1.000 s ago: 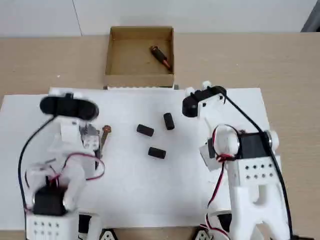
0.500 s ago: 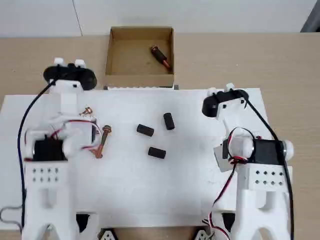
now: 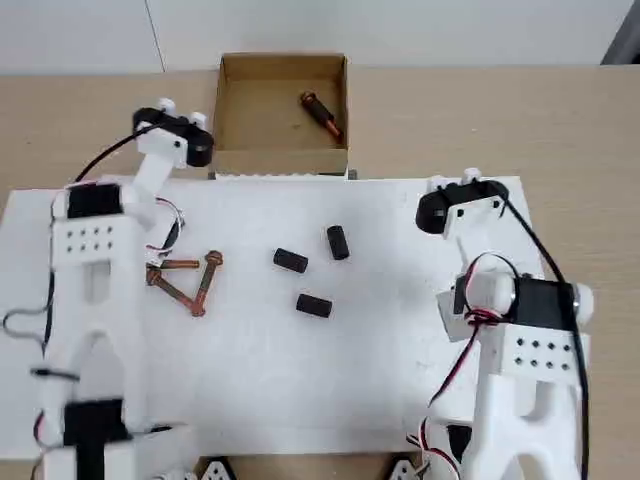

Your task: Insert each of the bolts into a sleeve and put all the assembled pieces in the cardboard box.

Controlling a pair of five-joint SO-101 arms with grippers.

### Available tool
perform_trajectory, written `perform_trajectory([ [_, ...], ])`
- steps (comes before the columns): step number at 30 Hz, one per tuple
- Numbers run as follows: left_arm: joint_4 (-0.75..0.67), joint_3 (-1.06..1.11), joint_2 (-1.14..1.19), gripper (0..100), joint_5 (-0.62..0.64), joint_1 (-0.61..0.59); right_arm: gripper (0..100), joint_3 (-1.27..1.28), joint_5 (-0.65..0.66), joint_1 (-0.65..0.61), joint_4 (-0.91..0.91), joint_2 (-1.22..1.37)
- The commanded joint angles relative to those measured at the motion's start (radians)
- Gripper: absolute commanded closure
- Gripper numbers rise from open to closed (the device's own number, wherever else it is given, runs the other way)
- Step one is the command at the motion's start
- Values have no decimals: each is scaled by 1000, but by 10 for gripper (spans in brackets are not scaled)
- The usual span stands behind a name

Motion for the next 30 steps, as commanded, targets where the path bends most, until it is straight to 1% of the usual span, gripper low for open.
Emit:
perform_trajectory([
  [1,60,-139,118,992,-83,-5,995,-6,9,4,-16,-19],
  [5,110,-268,247,994,-190,-11,995,-6,6,5,-16,-19],
  [10,153,-441,381,992,-305,-54,995,-6,3,5,-16,-19],
  [14,239,-565,480,991,-391,-78,995,-5,2,7,-16,-19],
  [17,302,-644,548,945,-407,-81,995,-5,-21,7,-16,-19],
  [19,315,-682,582,917,-408,-81,995,-5,-35,5,-18,-19],
  [23,318,-739,640,912,-425,-80,995,-5,-32,7,-16,-19],
  [30,313,-768,727,911,-457,-80,995,-5,-28,7,-16,-19],
])
